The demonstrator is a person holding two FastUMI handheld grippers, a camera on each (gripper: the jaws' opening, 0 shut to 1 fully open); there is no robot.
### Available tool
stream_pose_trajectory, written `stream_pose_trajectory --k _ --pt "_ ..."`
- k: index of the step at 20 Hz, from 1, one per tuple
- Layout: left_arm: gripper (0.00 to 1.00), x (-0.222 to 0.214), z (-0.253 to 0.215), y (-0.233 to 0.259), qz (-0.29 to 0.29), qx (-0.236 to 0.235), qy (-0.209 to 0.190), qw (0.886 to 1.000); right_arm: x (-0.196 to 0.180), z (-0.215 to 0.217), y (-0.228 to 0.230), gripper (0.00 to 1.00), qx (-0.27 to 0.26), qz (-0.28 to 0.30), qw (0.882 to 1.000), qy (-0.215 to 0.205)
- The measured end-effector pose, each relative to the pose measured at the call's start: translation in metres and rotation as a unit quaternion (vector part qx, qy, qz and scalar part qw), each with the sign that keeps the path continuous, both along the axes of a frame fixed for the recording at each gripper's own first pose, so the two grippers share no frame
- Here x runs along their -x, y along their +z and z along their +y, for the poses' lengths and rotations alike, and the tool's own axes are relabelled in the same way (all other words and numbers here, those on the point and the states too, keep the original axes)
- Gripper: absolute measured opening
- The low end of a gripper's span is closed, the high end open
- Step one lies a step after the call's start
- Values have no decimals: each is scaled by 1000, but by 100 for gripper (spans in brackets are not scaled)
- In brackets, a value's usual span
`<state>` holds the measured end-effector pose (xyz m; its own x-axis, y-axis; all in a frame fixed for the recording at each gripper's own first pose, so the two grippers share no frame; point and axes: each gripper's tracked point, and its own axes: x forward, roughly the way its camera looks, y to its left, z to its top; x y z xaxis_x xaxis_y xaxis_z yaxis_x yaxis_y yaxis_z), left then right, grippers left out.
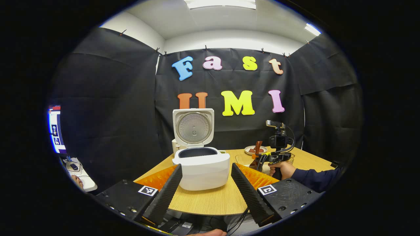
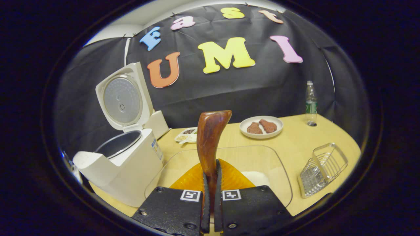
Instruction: Close the left gripper, press the button to open the rice cooker; take a wooden spoon from the chopstick holder with the right hand, scoop a spoonful of rice and pour it into the rice cooker, then put the wooden spoon back into the chopstick holder.
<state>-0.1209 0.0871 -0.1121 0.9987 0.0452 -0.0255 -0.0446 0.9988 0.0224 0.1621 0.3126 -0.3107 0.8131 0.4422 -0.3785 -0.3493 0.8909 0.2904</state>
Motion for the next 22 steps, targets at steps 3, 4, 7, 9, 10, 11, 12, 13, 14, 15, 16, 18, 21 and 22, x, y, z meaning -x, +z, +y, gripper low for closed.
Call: stream_pose_trajectory --k 3,4,7,9,10,11,12,13,14,15,16,18,21,22 --pt "95 -2 2 -3 6 0 2 1000 2 3 -2 10 -41 37 998 2" --pt "95 -1 3 -3 7 1 3 1000 1 3 -2 11 -57 49 997 1" --pt "95 -2 0 -3 4 4 -1 1000 0 -2 -3 11 -91 76 993 -11" --pt "95 -4 -2 -5 6 10 -1 1000 -2 -6 -1 10 -110 80 991 -18" --pt "95 -3 -6 -4 7 10 -5 1000 -3 -8 1 11 -125 85 988 -23" --pt "95 -5 -9 -5 9 8 -7 1000 -2 -9 2 10 -141 92 985 -28" --pt "95 -6 -9 -5 10 4 -6 1000 -3 -11 4 10 -157 101 982 -32" --pt "95 -6 -9 -3 7 -1 -4 1000 -3 -15 6 10 -175 107 978 -37" --pt "95 -7 -9 -1 3 -3 -2 1000 -5 -20 8 10 -196 112 973 -47" --pt "95 -7 -9 -1 1 -3 -2 1000 -8 -26 11 10 -219 116 967 -58" --pt "95 -6 -9 -1 1 0 -2 1000 -11 -33 15 10 -244 119 960 -71" --pt "95 -8 -8 -3 5 4 0 1000 -13 -43 18 10 -284 125 947 -87" --pt "95 -8 -4 -2 6 6 5 1000 -16 -54 22 10 -334 137 927 -103" --pt "95 -8 -3 -1 6 7 8 1000 -17 -58 24 10 -351 138 920 -108"
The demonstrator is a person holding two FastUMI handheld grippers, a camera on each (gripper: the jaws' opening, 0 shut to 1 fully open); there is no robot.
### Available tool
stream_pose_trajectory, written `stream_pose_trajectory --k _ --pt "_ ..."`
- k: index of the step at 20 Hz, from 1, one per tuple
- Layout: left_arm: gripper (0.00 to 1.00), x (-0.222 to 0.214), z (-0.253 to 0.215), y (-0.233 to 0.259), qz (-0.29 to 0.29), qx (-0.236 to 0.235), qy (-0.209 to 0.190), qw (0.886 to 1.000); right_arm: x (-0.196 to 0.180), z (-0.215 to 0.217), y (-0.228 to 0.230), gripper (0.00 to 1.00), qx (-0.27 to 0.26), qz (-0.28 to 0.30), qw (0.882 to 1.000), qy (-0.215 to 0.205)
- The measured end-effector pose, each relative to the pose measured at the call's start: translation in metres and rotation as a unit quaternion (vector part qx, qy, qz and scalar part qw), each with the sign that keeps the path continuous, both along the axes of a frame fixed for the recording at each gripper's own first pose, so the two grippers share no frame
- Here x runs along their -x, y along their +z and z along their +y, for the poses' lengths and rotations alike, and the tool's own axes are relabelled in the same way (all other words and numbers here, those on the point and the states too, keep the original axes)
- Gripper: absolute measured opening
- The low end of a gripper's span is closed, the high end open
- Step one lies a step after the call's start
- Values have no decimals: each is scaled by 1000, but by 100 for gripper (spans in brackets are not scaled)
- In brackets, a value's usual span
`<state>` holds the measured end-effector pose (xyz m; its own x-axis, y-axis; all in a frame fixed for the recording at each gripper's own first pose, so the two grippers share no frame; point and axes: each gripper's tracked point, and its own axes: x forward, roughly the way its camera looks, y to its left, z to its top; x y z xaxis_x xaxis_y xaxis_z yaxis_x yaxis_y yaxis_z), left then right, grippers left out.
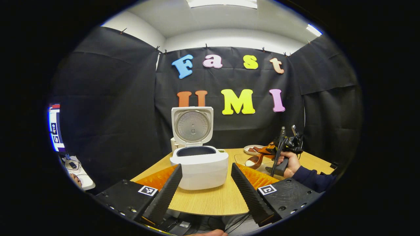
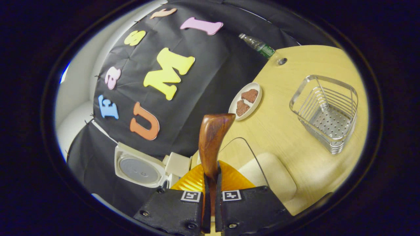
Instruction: Close the left gripper, press the button to open the rice cooker; take a wooden spoon from the chopstick holder with the right hand, scoop a spoonful of rice and pour it into the rice cooker, then put the wooden spoon back into the chopstick holder.
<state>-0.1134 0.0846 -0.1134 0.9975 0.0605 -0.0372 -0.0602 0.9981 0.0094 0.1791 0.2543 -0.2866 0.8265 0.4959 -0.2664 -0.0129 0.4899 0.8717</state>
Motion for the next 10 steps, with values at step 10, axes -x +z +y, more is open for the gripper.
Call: stream_pose_trajectory --k 10 --pt "95 -9 3 12 -6 10 9 1000 -1 -11 29 10 -241 59 969 -4"
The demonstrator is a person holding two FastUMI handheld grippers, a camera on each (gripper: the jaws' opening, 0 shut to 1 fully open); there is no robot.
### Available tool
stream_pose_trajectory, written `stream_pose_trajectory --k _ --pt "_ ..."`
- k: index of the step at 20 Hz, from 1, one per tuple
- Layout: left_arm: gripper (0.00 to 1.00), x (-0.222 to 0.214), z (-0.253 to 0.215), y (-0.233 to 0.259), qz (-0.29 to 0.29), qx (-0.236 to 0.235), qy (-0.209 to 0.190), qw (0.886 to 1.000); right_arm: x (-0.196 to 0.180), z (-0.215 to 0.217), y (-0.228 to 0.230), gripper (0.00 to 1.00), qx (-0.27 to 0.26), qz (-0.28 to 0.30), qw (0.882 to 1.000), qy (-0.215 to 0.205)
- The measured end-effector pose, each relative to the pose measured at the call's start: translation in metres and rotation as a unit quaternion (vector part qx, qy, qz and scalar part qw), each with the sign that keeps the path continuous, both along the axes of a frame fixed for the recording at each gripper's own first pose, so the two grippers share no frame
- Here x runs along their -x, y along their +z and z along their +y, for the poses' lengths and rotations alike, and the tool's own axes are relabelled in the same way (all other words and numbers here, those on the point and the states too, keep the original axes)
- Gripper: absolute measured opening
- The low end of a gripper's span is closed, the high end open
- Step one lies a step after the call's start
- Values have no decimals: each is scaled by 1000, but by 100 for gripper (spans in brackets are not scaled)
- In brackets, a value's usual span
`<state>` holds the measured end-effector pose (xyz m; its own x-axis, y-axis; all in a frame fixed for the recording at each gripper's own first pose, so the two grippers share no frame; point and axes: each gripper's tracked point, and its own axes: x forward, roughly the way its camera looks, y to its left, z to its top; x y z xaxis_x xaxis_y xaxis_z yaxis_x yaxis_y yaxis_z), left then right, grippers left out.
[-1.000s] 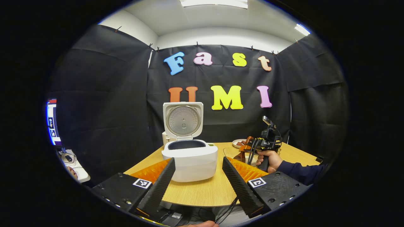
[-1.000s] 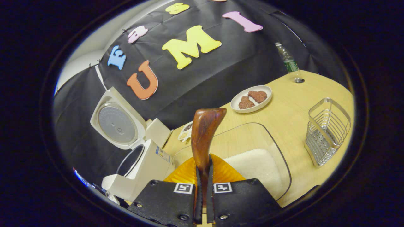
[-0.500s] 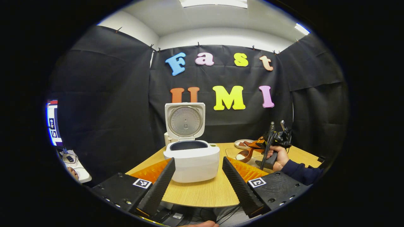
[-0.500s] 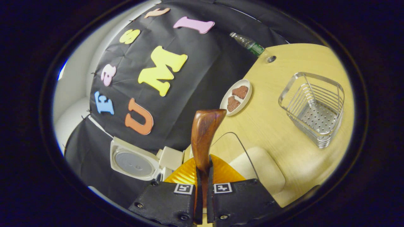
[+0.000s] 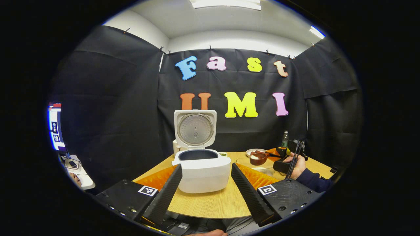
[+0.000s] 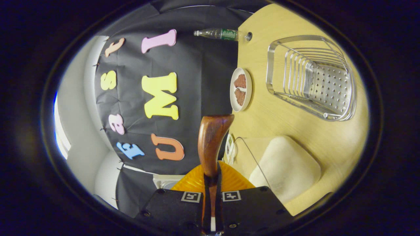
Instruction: Close the left gripper, press the button to open the rice cooker; take a wooden spoon from the chopstick holder with the right hand, scoop a spoonful of rice and pour it into the rice cooker, then put the wooden spoon back into the chopstick holder.
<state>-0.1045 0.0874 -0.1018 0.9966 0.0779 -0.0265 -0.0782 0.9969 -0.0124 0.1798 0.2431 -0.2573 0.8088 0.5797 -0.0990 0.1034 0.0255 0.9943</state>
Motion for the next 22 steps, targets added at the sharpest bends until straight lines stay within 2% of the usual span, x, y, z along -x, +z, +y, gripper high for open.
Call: stream_pose_trajectory --k 4,10,12,13,18,22 --pt "95 -4 0 3 2 -8 2 1000 0 9 41 10 -13 -29 999 8" --pt "95 -1 9 10 -5 -3 1 1000 -2 47 91 10 25 -77 996 34" --pt "95 1 16 12 -7 -1 3 1000 -6 77 98 7 40 -82 995 46" --pt "95 2 20 12 -8 -1 5 1000 -7 91 100 10 48 -82 994 54" --pt "95 8 44 14 -14 3 22 1000 -17 172 113 10 84 -99 987 95" --pt "95 13 65 10 -14 12 36 999 -19 232 125 10 143 -131 974 120"
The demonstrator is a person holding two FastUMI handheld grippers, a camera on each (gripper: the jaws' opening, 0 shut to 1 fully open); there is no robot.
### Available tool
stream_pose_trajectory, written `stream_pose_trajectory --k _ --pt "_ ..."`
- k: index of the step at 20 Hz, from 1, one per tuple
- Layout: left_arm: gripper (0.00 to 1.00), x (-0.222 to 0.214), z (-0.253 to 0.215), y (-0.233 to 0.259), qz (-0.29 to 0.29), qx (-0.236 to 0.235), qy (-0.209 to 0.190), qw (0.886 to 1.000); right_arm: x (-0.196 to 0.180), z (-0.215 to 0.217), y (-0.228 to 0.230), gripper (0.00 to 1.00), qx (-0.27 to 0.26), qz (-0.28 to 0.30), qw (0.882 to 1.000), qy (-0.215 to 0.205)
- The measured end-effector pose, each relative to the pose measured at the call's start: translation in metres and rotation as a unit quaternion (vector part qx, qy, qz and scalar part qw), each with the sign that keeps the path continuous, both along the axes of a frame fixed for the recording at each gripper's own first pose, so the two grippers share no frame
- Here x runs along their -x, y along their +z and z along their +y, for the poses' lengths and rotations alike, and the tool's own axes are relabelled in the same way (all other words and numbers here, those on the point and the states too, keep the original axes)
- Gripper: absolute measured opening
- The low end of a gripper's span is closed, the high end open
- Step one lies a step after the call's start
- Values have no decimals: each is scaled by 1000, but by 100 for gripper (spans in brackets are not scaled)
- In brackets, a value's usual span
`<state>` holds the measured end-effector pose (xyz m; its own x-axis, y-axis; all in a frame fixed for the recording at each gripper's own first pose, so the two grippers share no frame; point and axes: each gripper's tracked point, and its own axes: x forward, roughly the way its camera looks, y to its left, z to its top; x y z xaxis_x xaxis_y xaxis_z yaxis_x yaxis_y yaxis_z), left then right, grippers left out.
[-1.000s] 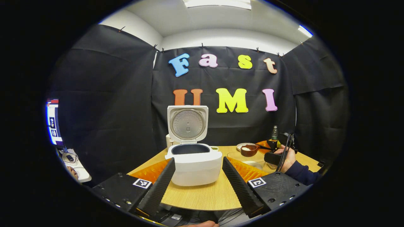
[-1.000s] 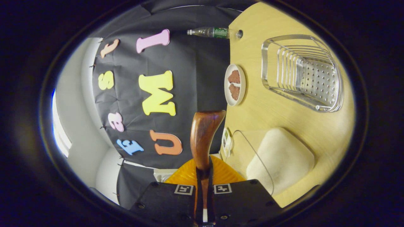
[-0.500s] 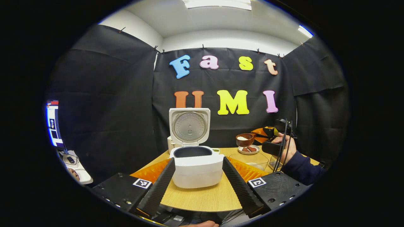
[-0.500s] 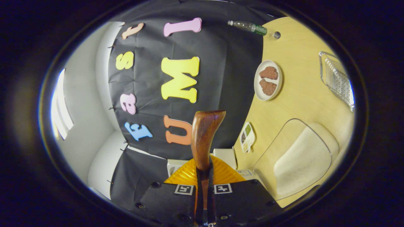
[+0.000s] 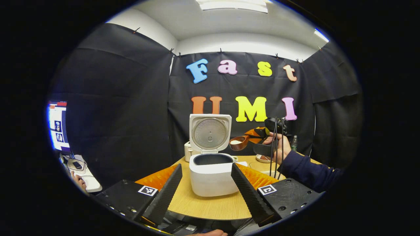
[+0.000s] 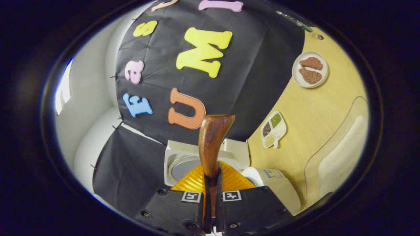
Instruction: Close the left gripper, press the button to open the rice cooker; take a wooden spoon from the chopstick holder with the right hand, scoop a spoonful of rice and pour it into the rice cooker, then put the wooden spoon back into the chopstick holder.
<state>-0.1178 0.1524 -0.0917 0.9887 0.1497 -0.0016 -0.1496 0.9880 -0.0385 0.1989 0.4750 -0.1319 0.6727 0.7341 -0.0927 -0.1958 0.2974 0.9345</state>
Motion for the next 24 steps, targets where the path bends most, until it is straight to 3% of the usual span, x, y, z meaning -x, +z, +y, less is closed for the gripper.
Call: stream_pose_trajectory --k 5,9,11,16,18,22,24 --pt "95 10 17 3 -6 9 9 1000 -1 53 -3 10 104 -70 992 12" --pt "94 7 18 -1 -4 13 4 1000 2 72 -9 13 185 -134 973 18" --pt "94 5 20 -3 -3 9 5 1000 4 80 -11 10 235 -178 955 22" --pt "94 6 17 -4 -3 12 4 1000 19 104 -21 10 346 -283 894 38" --pt "94 6 16 -4 -5 13 3 1000 25 113 -24 10 370 -310 875 45" --pt "94 7 19 -5 -6 10 6 1000 32 128 -24 11 401 -342 848 57" --pt "94 7 21 -8 -6 13 6 1000 36 133 -19 11 425 -374 822 63"
